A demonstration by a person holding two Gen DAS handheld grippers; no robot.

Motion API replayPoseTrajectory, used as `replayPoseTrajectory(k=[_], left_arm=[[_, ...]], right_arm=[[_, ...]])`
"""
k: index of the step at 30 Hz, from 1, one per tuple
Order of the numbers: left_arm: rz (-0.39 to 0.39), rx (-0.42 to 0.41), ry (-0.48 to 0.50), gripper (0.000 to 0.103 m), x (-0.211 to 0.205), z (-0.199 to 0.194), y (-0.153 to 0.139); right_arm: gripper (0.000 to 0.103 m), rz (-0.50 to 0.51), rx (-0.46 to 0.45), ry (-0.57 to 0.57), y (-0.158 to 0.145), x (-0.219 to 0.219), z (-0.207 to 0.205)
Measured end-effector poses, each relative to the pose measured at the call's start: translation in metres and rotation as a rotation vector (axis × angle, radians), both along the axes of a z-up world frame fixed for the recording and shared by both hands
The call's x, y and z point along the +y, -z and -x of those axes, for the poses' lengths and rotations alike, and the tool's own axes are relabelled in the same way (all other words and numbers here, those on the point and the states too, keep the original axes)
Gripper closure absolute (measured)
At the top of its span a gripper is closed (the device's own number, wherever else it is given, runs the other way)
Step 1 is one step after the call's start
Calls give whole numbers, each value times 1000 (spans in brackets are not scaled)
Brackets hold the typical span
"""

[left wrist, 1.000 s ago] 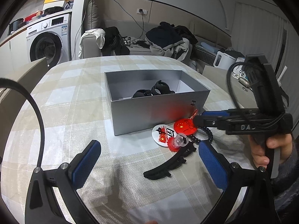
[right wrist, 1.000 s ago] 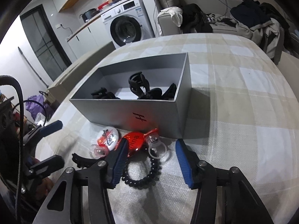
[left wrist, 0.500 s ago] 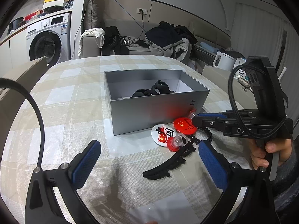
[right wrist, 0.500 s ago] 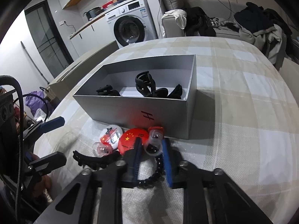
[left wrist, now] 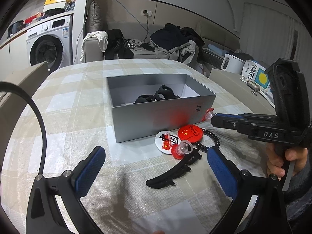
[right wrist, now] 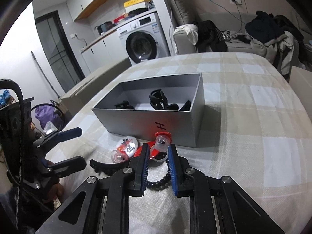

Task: Organize jewelry
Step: 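Grasp the clear plastic charm beside the red tag with the right tool, then grasp the black curved rubber piece with the left tool while the right tool holds the charm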

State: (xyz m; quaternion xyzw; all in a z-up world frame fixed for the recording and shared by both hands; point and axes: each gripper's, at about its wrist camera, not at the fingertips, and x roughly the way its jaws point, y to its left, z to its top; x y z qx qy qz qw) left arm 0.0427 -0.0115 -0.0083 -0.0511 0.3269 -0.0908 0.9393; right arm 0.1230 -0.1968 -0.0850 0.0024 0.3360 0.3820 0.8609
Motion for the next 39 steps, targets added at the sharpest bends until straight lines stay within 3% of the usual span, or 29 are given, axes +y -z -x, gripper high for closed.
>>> replayPoseTrajectory(k=[3,6,11,13,18,20,28,33,35,39], left_arm=[[15,5,24,1,-5,0,-1],[80,41,109,3,-9,-6,-2],[22,100,139,45,-23,-18,5],[24,123,141,56,-24,-23,8],[31,119,123,58,-24,-27,7],[36,124,121,67,-24,-28,9],[45,140,122,87,-23,-27,12],[36,127,135,91,-24,-25,10],[31,119,139,100,-25,-24,9],[16,117,144,100,-27,-23,10]], right_arm=[[85,-46,10,-3,-2,-7,1],[85,-72,6,-18,-2,-12,5],[85,-83,19,-12,-2,-14,0],[85,-87,25,-23,-2,-14,0],[85,-74,14,-54,-2,-10,5],[85,-62,6,-56,-1,-8,6],[85,-51,6,-59,0,-6,6],[85,-54,5,-52,0,-8,6],[85,-55,8,-51,0,-8,5],[85,-53,6,-53,1,-7,4]])
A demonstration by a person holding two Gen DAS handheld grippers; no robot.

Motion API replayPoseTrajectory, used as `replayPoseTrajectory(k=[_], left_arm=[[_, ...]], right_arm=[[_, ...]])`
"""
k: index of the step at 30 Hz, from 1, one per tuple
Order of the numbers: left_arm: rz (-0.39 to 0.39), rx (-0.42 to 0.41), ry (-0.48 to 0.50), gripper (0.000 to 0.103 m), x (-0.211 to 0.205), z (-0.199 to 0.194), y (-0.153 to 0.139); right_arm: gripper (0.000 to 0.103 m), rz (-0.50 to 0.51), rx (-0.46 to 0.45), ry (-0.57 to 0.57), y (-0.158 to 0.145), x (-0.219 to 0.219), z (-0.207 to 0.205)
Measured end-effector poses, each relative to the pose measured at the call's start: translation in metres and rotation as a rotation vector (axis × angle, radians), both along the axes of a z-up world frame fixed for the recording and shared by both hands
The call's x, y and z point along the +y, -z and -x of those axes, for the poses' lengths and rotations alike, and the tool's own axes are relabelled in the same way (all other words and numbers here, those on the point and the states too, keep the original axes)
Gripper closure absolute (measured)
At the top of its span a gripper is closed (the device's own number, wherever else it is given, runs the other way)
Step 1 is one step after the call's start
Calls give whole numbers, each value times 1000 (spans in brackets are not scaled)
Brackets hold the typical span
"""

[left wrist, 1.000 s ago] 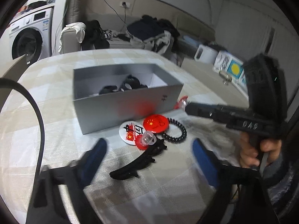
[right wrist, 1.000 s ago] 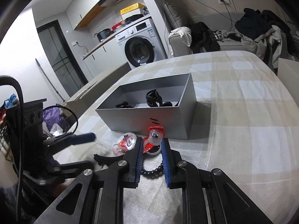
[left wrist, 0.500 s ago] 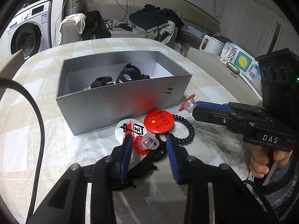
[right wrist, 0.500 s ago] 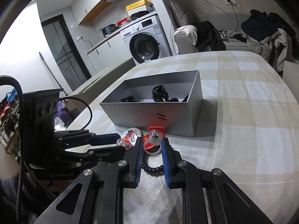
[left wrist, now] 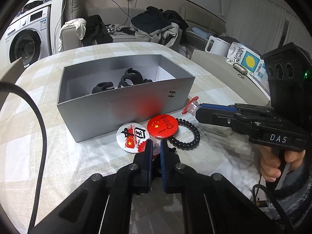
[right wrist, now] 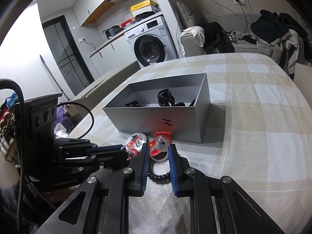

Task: Organize jewelry
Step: 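Grasp the black curved rubber piece with the left tool while the right tool holds the charm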

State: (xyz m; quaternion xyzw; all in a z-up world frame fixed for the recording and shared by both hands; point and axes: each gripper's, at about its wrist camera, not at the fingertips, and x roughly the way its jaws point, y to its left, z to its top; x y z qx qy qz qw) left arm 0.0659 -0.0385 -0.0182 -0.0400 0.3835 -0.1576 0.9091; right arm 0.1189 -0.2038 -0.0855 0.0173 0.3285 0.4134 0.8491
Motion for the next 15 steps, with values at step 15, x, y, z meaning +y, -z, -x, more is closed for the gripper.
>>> replayPoseTrajectory(k=[15], left_arm=[[-11,-42,-19,101,11,12,-5]], right_arm=[[85,2,0,5,1,0,-2]])
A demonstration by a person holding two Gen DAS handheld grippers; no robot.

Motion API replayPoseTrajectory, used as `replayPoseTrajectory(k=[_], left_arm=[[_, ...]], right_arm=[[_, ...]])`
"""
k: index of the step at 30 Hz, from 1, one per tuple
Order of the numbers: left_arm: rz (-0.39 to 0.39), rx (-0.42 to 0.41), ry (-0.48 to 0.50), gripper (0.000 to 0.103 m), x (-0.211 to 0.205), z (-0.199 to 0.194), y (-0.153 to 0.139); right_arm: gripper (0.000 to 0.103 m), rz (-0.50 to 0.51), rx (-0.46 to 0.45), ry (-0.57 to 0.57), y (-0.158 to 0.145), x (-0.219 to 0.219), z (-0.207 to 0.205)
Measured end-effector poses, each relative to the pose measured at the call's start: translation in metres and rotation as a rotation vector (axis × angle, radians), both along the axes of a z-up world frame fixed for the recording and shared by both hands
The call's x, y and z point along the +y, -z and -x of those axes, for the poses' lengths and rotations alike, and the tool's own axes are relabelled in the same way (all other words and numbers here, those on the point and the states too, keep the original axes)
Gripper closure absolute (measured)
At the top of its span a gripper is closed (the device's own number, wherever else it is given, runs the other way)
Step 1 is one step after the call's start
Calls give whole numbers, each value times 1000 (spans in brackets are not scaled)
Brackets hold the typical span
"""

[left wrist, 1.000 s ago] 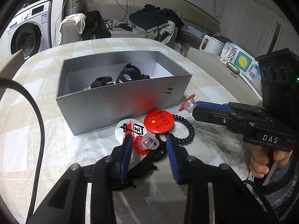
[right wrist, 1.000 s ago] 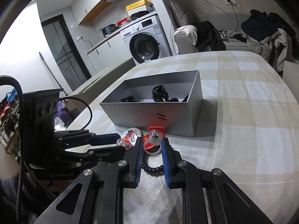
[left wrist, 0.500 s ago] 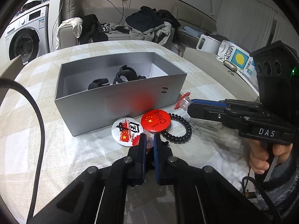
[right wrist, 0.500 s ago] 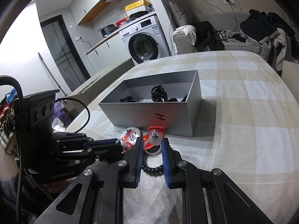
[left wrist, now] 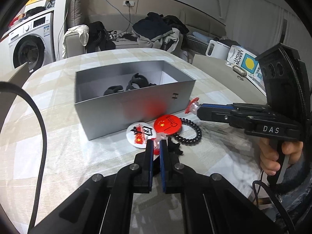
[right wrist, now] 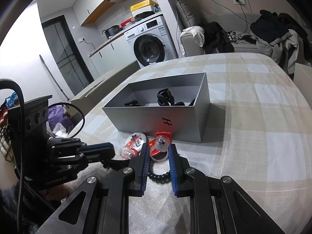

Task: Organize jewelry
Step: 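Grasp the black curved rubber piece with the left tool while the right tool holds the charm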

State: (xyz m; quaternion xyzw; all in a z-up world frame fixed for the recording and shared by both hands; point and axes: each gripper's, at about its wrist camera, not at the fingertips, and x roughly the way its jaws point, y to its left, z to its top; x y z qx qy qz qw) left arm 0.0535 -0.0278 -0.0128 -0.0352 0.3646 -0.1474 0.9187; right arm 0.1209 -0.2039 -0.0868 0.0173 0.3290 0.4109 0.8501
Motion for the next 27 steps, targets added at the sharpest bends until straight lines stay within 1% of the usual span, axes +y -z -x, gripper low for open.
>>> replayPoseTrajectory(k=[3,7,9,10,11,15,19,22,24,26,27], left_arm=[[27,20,0,101,4,-2,1],[18,54,27,100,0,-2,3],[3,68,36,87,-3,0,5],[-7,73,34,76,-4,0,7],[-11,74,33,69,-4,1,8],[-25,96,28,68,-5,0,11],[-56,95,20,68,-8,1,12],[-70,96,34,67,-10,3,13],[-75,94,45,64,-10,5,13],[-93,103,62,55,-12,5,15],[-108,107,66,55,-13,6,16]], right_arm=[[85,-1,2,1,1,1,0],[85,-3,1,-2,1,0,1],[85,-5,1,-3,1,0,1],[85,-5,2,-4,1,-1,1],[85,-5,2,-4,1,-1,1],[85,-6,2,-4,1,-1,1],[85,-6,2,-6,1,-1,2],[85,-6,2,-6,1,-1,2],[85,-7,4,-5,1,-1,2],[85,-7,4,-6,1,-1,2],[85,-6,3,-6,1,-1,2]])
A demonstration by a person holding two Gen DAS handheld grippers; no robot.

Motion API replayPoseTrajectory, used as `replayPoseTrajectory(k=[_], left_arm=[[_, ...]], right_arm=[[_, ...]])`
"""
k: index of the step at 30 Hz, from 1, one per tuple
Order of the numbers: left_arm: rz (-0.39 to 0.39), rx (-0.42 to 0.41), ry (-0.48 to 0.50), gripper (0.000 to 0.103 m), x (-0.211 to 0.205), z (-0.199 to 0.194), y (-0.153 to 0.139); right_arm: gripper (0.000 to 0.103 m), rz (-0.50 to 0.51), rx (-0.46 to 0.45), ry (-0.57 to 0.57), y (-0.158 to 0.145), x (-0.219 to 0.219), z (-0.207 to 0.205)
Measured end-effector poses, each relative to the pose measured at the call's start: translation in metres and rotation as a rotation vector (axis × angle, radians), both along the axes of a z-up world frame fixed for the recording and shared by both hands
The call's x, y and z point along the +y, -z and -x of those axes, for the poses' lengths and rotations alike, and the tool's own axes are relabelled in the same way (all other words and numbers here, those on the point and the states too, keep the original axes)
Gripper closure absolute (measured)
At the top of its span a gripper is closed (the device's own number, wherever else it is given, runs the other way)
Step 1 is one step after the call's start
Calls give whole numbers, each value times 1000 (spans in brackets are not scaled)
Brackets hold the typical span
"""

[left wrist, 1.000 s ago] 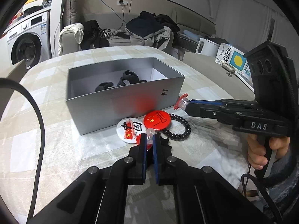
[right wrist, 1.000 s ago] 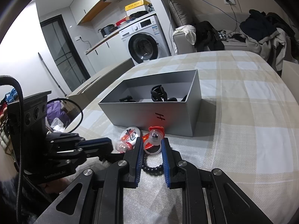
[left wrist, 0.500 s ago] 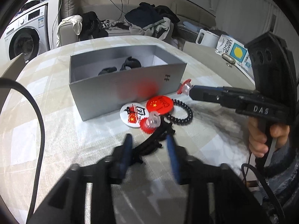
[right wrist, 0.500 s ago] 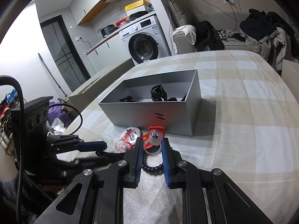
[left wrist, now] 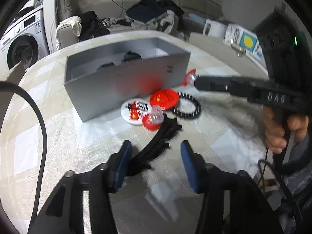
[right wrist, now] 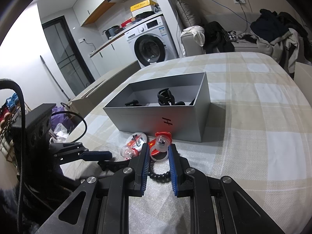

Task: Organize jewelry
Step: 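Grasp the black curved rubber piece with the left tool while the right tool holds the charm, then carry the black piece and the clear charm over the silver box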

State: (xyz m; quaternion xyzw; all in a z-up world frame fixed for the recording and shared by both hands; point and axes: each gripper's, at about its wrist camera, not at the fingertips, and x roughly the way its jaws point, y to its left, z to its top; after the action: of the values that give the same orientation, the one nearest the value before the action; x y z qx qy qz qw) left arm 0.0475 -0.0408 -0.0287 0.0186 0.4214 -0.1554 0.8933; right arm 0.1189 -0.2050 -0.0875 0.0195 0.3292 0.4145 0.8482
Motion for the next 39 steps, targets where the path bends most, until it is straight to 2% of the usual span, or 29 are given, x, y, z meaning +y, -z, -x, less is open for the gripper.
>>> replayPoseTrajectory(k=[4,6,8,11,17,23,31,39], left_arm=[[-47,-24,18,55,-3,6,1],[-50,-32,29,64,-3,7,1],[-52,-42,37,83,-3,8,0],[-36,-41,57,93,-3,10,-1],[-13,-57,76,93,-5,21,-5],[31,-122,60,93,-3,28,-18],[74,-209,-15,93,7,24,-29],[104,-286,-81,93,19,18,-41]], right_arm=[[85,-1,0,0,0,1,0],[85,-1,1,-2,0,1,0],[85,-2,1,-2,0,1,-1],[85,-2,2,-3,1,1,-1],[85,-7,2,-2,1,1,-1],[85,-17,-3,-8,0,-1,1],[85,-34,-2,-15,-1,-3,1],[85,-93,-6,-26,-5,-8,3]])
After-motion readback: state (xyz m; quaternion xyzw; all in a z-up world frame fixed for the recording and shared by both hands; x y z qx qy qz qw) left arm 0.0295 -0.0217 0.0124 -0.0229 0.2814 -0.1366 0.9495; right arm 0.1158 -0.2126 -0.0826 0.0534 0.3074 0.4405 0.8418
